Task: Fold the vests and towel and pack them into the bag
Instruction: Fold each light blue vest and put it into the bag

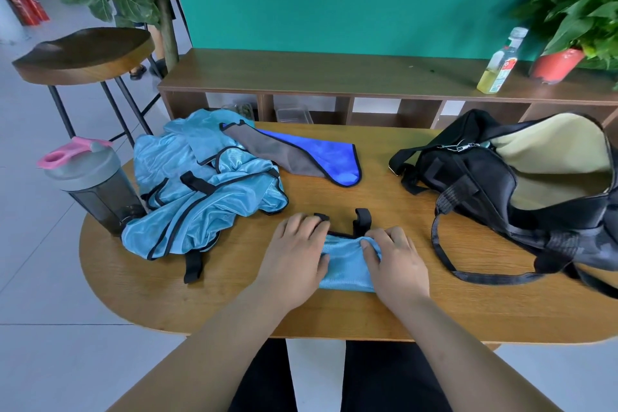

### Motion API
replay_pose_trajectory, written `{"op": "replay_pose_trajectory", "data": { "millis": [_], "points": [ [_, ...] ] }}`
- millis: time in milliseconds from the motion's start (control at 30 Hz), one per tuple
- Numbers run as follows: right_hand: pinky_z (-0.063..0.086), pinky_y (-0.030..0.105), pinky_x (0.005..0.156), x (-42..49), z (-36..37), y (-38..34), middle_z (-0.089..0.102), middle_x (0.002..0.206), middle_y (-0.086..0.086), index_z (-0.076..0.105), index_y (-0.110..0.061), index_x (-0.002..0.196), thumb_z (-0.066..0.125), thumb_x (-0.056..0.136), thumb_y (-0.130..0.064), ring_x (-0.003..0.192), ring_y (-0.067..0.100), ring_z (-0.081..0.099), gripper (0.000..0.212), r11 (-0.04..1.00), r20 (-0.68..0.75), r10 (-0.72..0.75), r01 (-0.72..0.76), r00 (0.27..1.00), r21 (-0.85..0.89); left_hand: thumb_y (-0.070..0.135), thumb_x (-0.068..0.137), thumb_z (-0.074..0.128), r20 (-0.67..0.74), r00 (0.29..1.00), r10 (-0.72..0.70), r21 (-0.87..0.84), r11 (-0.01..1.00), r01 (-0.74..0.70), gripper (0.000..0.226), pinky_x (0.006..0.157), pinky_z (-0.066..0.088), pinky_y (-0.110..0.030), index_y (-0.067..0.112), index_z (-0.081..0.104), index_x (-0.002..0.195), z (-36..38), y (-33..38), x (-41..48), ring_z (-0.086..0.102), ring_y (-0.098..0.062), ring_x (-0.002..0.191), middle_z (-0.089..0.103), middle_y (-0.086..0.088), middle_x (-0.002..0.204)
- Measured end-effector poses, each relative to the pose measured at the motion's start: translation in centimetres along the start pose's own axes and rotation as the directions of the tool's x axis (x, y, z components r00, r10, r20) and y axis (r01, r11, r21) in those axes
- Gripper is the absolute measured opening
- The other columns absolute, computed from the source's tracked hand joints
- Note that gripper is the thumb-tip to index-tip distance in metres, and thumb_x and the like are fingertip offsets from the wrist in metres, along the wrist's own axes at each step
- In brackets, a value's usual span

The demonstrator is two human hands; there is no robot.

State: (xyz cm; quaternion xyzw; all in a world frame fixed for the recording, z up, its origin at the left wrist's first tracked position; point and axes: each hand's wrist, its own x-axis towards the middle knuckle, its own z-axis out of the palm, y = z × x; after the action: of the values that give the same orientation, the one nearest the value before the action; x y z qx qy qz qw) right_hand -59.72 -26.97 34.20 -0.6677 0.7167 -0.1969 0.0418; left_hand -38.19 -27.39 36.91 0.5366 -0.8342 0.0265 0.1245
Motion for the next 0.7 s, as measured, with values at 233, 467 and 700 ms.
{"op": "replay_pose_trajectory", "data": {
  "millis": [233, 467, 700],
  "points": [
    [0.052, 0.035, 0.073, 0.2, 0.2, 0.2, 0.050, 0.108, -0.008, 0.065, -0.031, 0.121, 0.042, 0.110, -0.042, 0.098, 0.017, 0.053, 0.027, 1.000, 0.005, 0.001, -0.001, 1.000, 0.031, 0.040, 0.112, 0.034, 0.067, 0.978, 0.197, -0.031, 0.980, -0.195, 0.056, 0.131, 0.006, -0.036, 0.016, 0.034, 0.162, 2.1, 1.4, 0.0, 0.015, -0.018, 0.161, 0.029, -0.001, 0.171],
    [0.052, 0.038, 0.096, -0.2, -0.7, -1.8, 0.051, 0.133, 0.000, 0.059, -0.023, 0.141, 0.068, 0.093, -0.009, 0.116, 0.022, 0.051, 0.051, 0.995, -0.039, 0.006, -0.010, 0.999, -0.096, 0.058, 0.111, 0.019, 0.199, 0.970, 0.138, -0.020, 0.990, -0.136, 0.071, 0.132, 0.002, -0.040, 0.017, 0.011, 0.168, 2.7, 0.5, 0.6, -0.018, -0.012, 0.160, 0.000, 0.003, 0.176],
    [0.008, 0.039, 0.132, -1.0, 0.4, -0.6, 0.006, 0.174, -0.015, 0.012, -0.029, 0.168, 0.015, 0.111, -0.050, 0.161, 0.008, -0.007, 0.061, 0.965, 0.249, -0.226, 0.251, 0.942, -0.072, 0.062, 0.109, 0.012, 0.276, 0.953, 0.128, -0.021, 0.992, -0.127, 0.075, 0.132, 0.000, -0.043, 0.018, 0.002, 0.169, 2.9, 0.0, 1.2, -0.032, -0.012, 0.155, -0.015, 0.004, 0.175]
  ]
}}
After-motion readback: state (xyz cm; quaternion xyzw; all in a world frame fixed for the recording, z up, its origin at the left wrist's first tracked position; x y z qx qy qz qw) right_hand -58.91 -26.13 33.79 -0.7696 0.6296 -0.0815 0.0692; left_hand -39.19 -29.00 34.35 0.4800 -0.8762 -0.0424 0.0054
